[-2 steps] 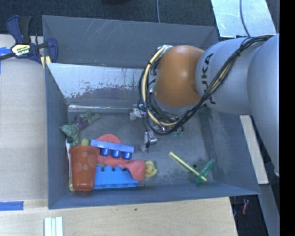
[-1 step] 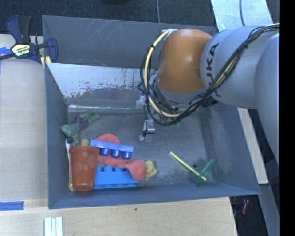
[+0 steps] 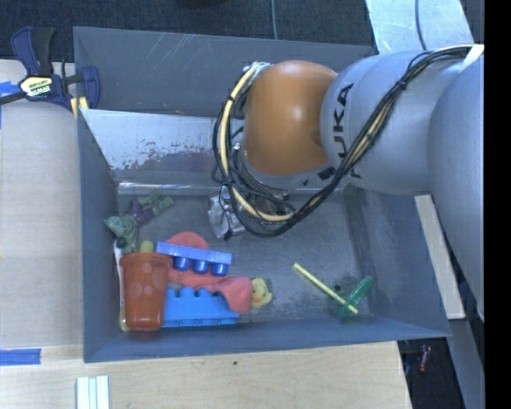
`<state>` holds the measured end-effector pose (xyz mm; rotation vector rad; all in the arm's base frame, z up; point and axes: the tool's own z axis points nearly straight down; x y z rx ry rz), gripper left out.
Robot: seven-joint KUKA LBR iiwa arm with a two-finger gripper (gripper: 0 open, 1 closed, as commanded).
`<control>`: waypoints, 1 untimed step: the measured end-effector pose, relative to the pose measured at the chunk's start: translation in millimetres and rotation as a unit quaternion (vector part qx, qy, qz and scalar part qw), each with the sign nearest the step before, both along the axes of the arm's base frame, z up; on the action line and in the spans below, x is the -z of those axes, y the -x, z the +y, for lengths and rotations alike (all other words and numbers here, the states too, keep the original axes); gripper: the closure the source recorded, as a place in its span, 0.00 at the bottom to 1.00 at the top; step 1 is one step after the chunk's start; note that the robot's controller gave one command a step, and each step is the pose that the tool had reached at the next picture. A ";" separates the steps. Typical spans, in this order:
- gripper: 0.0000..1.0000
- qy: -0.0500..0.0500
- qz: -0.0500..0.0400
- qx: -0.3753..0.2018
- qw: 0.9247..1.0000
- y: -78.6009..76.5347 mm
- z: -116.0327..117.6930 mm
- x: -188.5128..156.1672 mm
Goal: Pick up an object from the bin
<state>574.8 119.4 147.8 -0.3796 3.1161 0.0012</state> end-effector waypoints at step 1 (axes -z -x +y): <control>0.00 0.000 0.000 0.000 1.000 -0.1 -0.2 -0.1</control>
Offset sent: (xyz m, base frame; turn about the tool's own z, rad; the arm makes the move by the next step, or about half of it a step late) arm 0.0000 0.0000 0.0000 0.0000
